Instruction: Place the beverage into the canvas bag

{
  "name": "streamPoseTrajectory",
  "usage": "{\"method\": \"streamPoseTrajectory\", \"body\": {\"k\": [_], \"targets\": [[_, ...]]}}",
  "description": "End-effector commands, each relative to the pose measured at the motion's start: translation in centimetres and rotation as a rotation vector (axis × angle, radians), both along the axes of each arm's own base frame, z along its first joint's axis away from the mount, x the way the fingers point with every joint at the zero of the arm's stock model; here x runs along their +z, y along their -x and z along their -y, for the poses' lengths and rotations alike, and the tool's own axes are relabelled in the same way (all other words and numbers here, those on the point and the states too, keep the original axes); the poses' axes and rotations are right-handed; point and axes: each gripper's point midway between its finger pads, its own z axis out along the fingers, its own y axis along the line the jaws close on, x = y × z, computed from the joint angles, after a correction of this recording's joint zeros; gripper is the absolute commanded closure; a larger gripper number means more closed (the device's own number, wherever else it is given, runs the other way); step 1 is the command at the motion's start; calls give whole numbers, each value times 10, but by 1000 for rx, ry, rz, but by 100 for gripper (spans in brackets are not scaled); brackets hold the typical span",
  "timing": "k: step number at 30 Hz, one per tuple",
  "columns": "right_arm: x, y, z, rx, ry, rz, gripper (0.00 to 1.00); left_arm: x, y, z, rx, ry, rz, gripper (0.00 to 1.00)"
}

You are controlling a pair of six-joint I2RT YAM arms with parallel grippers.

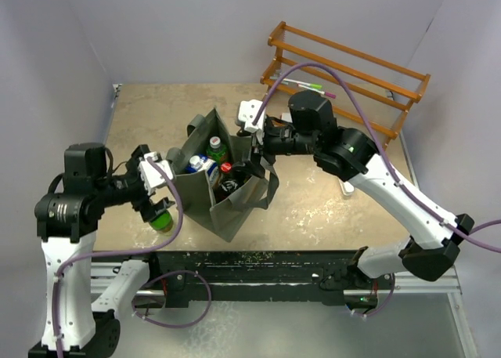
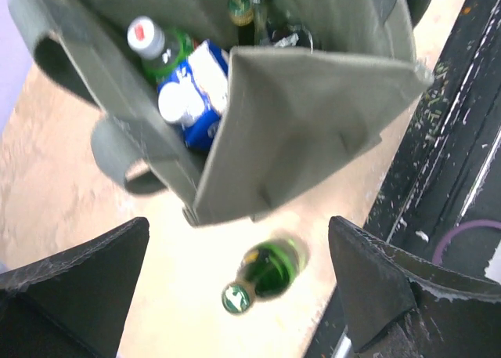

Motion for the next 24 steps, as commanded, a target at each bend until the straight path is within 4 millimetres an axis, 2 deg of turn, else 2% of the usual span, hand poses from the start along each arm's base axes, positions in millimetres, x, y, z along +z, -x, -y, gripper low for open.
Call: {"method": "streamPoseTrajectory", "body": {"k": [1, 4, 7, 9, 12, 18, 24], "targets": [[18, -5, 17, -34, -40, 49, 20, -24, 15, -28, 192, -58, -91, 1], [24, -12, 26, -54, -60, 57, 20, -34, 15, -43, 309, -67, -113, 0], [27, -16, 33, -67, -74, 56, 20, -48, 1, -66, 495, -55, -166, 5], [26, -17, 36, -75, -75, 59, 20, -60, -2, -72, 557, -43, -241, 7], [24, -20, 40, -102, -72, 67, 20, -78, -5, -74, 582, -41, -324, 6], [26, -19, 47, -111, -85, 80, 19, -117, -14, -93, 638, -134, -412, 10], [22, -20, 49, -112, -87, 76, 19, -130, -24, -97, 628, -160, -418, 20]]}}
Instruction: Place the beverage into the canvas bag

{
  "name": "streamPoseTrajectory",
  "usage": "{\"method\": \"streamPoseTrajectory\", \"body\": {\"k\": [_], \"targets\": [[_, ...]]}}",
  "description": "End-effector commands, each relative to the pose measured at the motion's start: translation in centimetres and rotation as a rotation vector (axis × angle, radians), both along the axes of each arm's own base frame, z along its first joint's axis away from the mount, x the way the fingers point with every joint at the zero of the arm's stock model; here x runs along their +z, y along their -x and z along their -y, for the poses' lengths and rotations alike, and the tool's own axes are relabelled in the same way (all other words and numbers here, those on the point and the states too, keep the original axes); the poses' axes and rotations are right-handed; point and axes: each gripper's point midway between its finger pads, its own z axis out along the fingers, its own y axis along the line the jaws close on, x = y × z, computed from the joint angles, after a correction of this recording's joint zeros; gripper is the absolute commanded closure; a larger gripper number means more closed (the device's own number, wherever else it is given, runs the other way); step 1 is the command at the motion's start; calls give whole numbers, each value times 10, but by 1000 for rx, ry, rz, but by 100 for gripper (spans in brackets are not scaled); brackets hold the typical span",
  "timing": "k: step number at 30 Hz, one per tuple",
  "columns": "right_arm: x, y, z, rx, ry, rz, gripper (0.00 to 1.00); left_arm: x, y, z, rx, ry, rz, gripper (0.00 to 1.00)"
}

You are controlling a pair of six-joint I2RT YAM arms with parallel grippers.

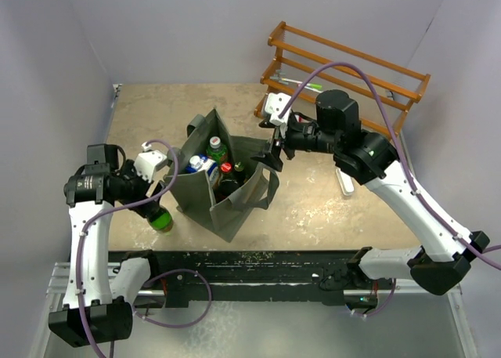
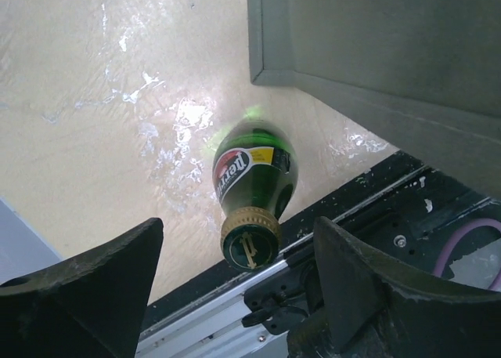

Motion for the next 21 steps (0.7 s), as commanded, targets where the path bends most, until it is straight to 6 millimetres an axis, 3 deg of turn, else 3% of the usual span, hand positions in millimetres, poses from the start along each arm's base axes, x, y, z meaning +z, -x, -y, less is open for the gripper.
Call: {"method": "streamPoseTrajectory", "body": {"k": [1, 6, 13, 21], "targets": [[16, 0, 1, 6, -48, 46, 19, 0, -17, -6, 12, -21, 54, 24], [13, 0, 1, 9, -45, 41, 18, -8, -14, -5, -6, -15, 24, 37], [10, -1, 0, 14, -41, 36, 18, -15, -7, 0, -78, -13, 26, 44], [6, -3, -1, 17, -34, 28, 18, -10, 0, 5, -112, 4, 11, 81]]}}
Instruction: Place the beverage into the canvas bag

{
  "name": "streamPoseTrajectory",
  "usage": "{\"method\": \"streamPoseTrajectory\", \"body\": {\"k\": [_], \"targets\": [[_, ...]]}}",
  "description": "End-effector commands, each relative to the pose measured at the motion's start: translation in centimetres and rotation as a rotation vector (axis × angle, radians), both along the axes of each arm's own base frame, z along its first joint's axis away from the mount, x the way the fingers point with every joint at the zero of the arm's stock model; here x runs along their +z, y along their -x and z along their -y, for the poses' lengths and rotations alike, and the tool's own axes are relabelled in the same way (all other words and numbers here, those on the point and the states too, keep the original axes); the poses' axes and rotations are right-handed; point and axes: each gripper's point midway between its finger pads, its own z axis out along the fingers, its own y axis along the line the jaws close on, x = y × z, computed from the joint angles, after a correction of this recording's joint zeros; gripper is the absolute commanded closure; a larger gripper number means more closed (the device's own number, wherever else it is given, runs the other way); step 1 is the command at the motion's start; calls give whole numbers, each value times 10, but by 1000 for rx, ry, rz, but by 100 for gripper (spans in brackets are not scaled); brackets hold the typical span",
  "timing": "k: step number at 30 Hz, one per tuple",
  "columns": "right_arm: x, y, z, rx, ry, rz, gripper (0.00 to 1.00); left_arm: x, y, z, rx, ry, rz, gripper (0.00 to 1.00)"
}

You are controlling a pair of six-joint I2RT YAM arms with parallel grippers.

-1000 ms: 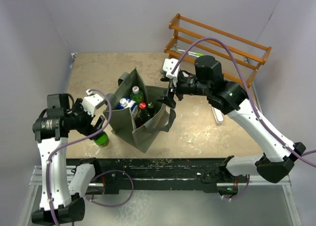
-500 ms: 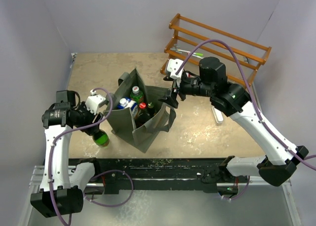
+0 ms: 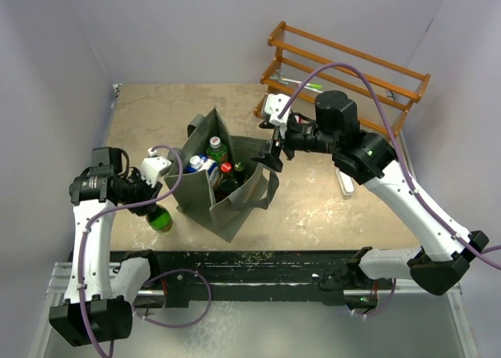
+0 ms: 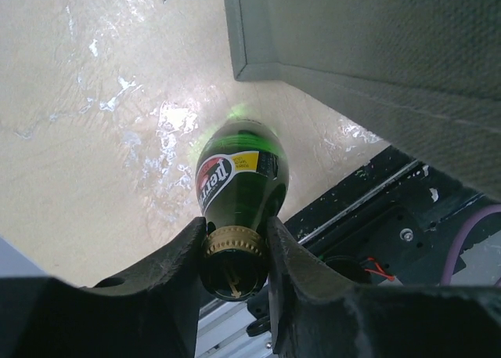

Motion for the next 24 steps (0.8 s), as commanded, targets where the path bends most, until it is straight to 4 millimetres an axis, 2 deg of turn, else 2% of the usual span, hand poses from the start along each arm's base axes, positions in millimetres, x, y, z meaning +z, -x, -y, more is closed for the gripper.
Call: {"method": "streamPoseTrajectory", "body": {"k": [1, 5, 9, 14, 21, 24], "targets": [[12, 0, -2, 20, -36, 34, 18, 16, 1, 3, -38, 5, 41, 85], [10, -1, -1, 21, -36, 33, 17, 43, 11, 3, -82, -24, 96, 100], [8, -4, -2, 16, -35, 42, 17, 82, 23, 1, -163, -109, 243, 100], [6, -2, -10, 52, -52, 15, 19, 143, 22, -1, -148, -171, 448, 100], [8, 24, -43, 178, -92, -72, 23, 240, 3, 25, -133, -23, 685, 100], [2, 37, -62, 214, -93, -93, 25, 271, -4, 31, -144, 13, 752, 100]]}}
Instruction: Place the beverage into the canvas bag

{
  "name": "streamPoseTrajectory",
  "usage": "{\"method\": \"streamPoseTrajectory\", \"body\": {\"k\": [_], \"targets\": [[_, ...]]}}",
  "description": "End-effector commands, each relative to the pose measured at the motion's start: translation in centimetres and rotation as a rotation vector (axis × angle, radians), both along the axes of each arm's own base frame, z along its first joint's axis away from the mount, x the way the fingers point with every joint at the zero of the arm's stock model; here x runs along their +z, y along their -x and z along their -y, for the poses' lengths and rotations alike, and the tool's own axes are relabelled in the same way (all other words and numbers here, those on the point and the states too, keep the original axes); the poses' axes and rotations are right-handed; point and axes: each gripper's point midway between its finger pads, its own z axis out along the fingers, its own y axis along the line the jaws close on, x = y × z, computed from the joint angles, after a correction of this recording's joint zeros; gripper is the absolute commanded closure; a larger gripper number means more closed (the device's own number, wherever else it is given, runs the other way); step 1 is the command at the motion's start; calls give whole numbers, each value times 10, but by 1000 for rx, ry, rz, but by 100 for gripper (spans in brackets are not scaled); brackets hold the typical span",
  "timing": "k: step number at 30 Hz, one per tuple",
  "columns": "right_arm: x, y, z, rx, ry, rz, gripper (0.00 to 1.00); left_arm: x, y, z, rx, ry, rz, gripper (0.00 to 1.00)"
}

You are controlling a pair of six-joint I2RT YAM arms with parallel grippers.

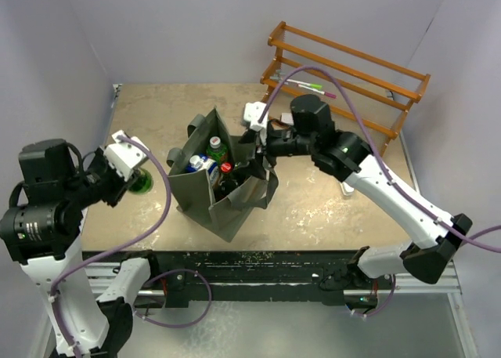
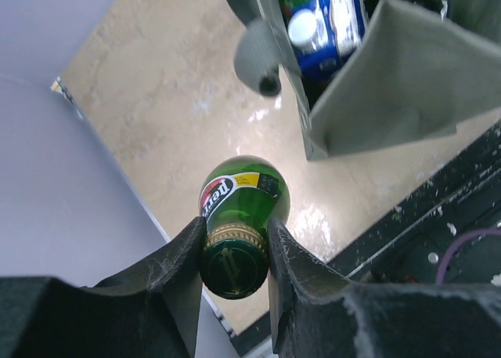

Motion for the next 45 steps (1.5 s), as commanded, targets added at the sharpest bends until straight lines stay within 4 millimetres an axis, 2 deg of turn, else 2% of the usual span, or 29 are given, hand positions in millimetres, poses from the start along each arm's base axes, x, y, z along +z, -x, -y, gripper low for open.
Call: {"method": "streamPoseTrajectory", "body": {"k": [1, 8, 11, 12, 19, 23, 26, 32, 37, 41, 45], "targets": [[21, 26, -31, 87, -80, -8, 26, 82, -30, 17, -67, 77, 268, 100], [11, 57, -68, 138, -46, -32, 30, 141, -45, 28, -71, 199, 377, 100], [8, 59, -79, 106, -33, -33, 31, 159, -47, 34, -88, 239, 427, 100], [7, 54, -81, 71, -28, -30, 32, 163, -48, 36, -99, 248, 434, 100], [0, 33, -83, -49, 0, -21, 32, 169, -53, 54, -218, 301, 431, 100], [-11, 32, -86, -50, 25, -40, 33, 184, -49, 67, -286, 371, 452, 100], [-20, 34, -87, -38, 41, -58, 37, 195, -48, 74, -318, 414, 466, 100], [-29, 32, -91, -41, 58, -68, 42, 205, -55, 76, -331, 443, 484, 100], [-39, 31, -95, -34, 84, -74, 44, 202, -60, 75, -335, 436, 495, 100], [-45, 35, -96, -6, 96, -87, 48, 201, -60, 77, -346, 457, 498, 100], [-48, 54, -98, 103, 92, -104, 53, 197, -61, 84, -377, 521, 462, 100]]}}
